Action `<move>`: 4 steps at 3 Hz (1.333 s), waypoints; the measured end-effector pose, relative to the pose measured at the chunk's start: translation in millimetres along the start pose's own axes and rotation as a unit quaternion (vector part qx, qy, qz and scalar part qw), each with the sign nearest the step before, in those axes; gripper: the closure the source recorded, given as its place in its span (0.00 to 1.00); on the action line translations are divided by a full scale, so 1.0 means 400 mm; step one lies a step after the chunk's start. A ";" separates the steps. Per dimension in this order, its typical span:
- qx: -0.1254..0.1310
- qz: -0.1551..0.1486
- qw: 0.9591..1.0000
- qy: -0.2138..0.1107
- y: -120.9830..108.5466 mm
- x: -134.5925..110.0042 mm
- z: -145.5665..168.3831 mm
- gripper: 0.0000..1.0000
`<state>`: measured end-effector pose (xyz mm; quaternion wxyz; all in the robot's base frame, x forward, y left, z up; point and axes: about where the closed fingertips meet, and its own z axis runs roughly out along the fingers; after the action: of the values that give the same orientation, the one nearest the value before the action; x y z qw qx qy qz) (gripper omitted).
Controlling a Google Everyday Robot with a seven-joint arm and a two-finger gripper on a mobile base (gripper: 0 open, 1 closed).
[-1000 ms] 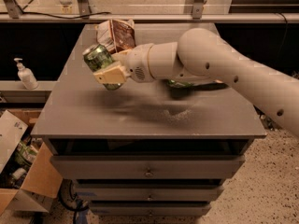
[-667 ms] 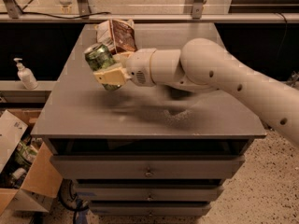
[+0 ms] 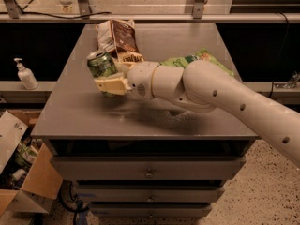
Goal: Place green can upright
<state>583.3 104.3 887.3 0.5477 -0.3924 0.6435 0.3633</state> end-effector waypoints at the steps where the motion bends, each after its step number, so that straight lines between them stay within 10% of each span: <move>1: 0.000 -0.006 0.999 0.034 -0.001 0.045 0.017 1.00; 4: 0.016 0.012 0.999 0.036 -0.050 0.093 -0.044 1.00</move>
Offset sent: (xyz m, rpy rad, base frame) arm 0.0054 0.0000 -0.0291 -0.1094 0.0376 -0.0074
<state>590.6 75.9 852.3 0.5259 -0.3888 0.6729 0.3456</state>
